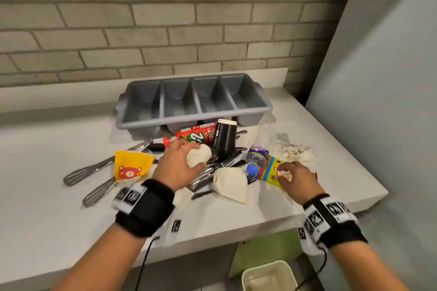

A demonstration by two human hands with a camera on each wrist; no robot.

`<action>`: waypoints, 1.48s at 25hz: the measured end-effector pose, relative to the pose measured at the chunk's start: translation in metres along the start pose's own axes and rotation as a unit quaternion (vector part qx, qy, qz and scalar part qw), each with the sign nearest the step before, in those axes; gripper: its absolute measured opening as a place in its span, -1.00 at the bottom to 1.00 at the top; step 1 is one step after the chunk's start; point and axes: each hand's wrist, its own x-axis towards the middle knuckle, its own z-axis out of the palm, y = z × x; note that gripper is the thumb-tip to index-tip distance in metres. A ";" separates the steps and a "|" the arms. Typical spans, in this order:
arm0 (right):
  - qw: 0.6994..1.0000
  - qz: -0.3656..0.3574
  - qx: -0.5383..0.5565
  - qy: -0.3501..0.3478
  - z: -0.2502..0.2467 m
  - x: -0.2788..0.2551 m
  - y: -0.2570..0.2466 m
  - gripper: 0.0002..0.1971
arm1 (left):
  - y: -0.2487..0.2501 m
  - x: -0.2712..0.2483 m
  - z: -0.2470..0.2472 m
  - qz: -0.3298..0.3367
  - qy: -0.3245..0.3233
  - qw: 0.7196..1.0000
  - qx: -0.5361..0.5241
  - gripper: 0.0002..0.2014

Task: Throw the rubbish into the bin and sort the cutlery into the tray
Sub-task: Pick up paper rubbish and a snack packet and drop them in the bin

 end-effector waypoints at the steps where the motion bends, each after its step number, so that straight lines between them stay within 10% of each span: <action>1: 0.998 0.013 -0.058 -0.020 0.003 0.005 0.002 -0.64 | 0.001 0.009 0.006 -0.012 -0.002 0.998 0.055 -0.44; 8: 0.974 0.094 -0.187 -0.092 0.029 0.010 0.014 -0.38 | -0.020 0.034 0.028 -0.103 -0.093 0.972 0.190 -0.13; 22: 0.969 0.045 -0.242 -0.020 0.035 -0.017 0.025 -0.53 | -0.016 0.011 -0.010 -0.063 -0.026 0.997 -0.048 -0.23; 30: 0.960 -0.069 -0.097 0.254 0.029 -0.071 0.032 -0.63 | 0.028 -0.053 0.013 0.038 -0.018 0.992 -0.123 -0.20; 33: 0.948 0.002 0.141 0.286 0.022 -0.101 0.043 -0.62 | 0.056 -0.093 0.042 0.061 -0.088 0.967 -0.230 -0.28; 37: 0.861 0.111 0.327 0.373 0.044 -0.146 0.089 -0.79 | 0.065 -0.139 0.117 0.039 -0.200 0.932 -0.299 -0.40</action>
